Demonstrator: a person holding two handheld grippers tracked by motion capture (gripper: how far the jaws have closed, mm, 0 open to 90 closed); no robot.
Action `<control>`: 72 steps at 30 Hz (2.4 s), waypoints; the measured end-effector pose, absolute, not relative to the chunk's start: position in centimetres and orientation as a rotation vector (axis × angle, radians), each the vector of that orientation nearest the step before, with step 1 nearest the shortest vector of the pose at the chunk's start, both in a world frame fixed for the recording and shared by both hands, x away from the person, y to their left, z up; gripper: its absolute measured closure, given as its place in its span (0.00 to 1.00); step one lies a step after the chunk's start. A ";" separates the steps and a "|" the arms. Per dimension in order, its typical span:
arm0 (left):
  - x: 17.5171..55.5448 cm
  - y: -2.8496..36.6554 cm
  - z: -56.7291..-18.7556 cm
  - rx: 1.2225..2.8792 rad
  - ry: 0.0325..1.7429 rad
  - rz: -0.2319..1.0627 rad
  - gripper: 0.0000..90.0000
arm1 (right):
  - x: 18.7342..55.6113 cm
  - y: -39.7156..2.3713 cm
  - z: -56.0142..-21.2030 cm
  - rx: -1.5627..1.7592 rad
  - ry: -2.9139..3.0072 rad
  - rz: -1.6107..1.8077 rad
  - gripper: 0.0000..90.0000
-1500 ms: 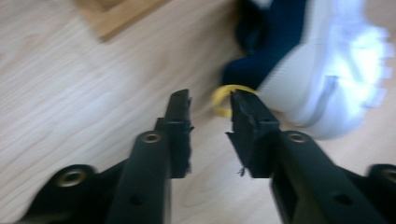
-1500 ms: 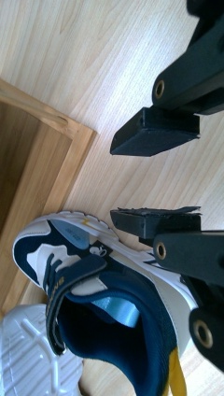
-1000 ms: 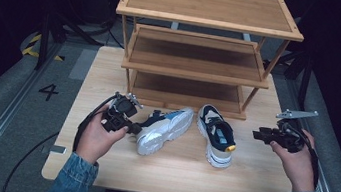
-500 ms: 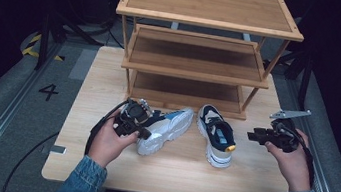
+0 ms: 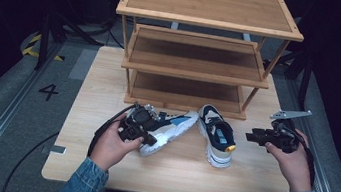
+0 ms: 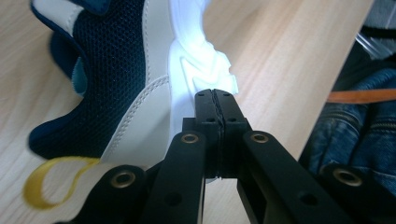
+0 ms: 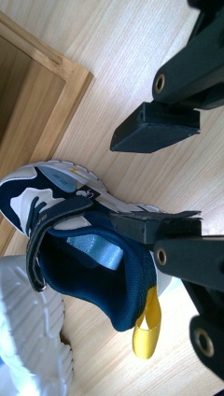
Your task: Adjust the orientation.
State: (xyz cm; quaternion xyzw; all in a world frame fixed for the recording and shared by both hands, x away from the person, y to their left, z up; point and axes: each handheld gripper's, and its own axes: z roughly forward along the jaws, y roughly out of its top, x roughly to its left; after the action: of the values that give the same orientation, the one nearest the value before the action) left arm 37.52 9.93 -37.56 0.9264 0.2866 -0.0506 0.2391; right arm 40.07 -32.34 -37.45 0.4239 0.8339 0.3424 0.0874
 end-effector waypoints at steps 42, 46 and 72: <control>37.2 6.7 -36.0 2.510 0.798 0.036 0.58 | 38.0 -34.4 -37.3 1.308 2.422 0.994 0.63; 38.1 6.2 -36.8 2.524 0.834 0.057 0.54 | 37.5 -35.0 -37.4 1.333 2.410 0.984 0.62; 41.4 9.4 -39.4 2.448 1.140 0.196 0.83 | 36.8 -35.5 -37.9 1.349 2.399 0.958 0.61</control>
State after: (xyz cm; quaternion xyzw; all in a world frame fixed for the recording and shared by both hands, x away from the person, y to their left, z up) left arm 41.40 9.38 -39.41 0.8829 0.4113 0.0707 0.2152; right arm 36.82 -35.54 -37.90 0.4599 0.8179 0.3267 0.1132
